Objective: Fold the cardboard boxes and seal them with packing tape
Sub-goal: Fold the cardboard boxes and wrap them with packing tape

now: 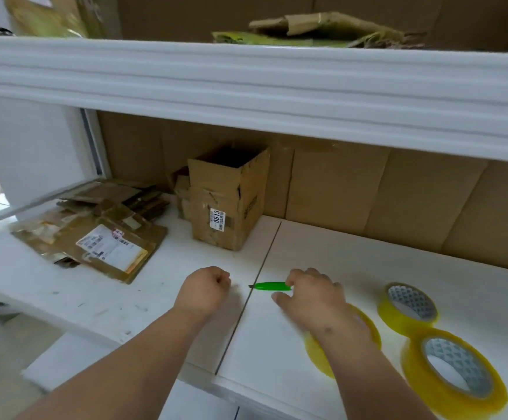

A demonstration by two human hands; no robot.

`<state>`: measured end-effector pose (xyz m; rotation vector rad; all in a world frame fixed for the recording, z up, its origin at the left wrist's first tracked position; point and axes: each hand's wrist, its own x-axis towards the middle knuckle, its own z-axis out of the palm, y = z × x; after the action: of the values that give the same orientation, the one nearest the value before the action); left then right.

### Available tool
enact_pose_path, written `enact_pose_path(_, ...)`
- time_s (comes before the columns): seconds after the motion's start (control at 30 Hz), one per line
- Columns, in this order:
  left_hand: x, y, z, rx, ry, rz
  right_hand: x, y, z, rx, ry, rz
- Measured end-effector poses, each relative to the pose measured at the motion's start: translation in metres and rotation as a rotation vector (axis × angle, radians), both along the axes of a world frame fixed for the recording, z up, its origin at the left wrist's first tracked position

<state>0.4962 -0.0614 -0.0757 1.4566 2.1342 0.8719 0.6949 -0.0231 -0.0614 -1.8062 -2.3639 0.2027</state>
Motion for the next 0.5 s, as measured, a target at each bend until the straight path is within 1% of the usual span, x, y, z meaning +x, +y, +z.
enact_pose_path(0.07, -0.029, -0.004, 0.003, 0.020, 0.051, 0.057, -0.027, 0.003, -0.004, -0.033, 0.067, 0.058)
enact_pose_path(0.17, -0.079, -0.012, 0.004, 0.037, 0.089, 0.164, -0.074, 0.003, -0.010, -0.159, 0.134, 0.128)
enact_pose_path(0.3, -0.152, -0.023, 0.005, 0.048, 0.097, 0.423, -0.142, 0.007, -0.016, -0.297, 0.228, 0.161)
enact_pose_path(0.37, -0.187, -0.027, 0.007, 0.050, 0.151, 0.527, -0.176, 0.009, -0.019, -0.368, 0.317, 0.171)
enact_pose_path(0.43, -0.219, -0.027, 0.008, 0.080, 0.250, 0.576, -0.208, 0.012, -0.020, -0.404, 0.376, 0.177)
enact_pose_path(0.5, -0.247, -0.024, 0.010, 0.100, 0.311, 0.566, -0.237, 0.014, -0.023, -0.405, 0.380, 0.182)
